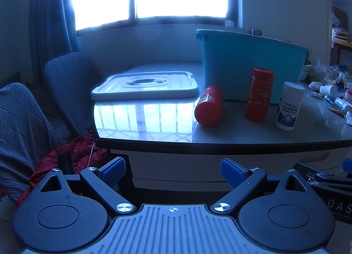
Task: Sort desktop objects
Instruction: 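Move both tools toward the red canisters and white pill bottle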
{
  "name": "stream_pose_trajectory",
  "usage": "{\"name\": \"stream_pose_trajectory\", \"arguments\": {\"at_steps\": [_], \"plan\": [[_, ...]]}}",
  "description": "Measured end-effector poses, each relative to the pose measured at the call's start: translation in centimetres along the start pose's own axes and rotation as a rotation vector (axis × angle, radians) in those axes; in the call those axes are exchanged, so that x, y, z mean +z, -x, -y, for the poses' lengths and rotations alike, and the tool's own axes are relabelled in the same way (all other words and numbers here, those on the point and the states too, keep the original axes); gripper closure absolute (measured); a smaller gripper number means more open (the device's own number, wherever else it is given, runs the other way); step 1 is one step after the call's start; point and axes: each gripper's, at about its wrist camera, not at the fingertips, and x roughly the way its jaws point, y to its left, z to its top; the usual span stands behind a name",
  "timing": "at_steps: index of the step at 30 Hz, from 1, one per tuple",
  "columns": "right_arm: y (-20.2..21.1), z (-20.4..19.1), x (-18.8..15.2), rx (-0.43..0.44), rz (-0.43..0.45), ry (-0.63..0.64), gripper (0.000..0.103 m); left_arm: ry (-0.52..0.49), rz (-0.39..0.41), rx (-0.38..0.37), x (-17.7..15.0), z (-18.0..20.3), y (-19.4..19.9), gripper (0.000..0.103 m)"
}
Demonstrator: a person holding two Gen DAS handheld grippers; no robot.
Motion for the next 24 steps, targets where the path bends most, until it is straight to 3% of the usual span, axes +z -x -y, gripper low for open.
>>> {"name": "stream_pose_trajectory", "arguments": {"at_steps": [24], "plan": [[-1.8, 1.3, 0.6, -0.03, 0.0, 0.007, 0.001, 0.013, -0.03, -0.036, 1.7, 0.9, -2.8, 0.008]]}}
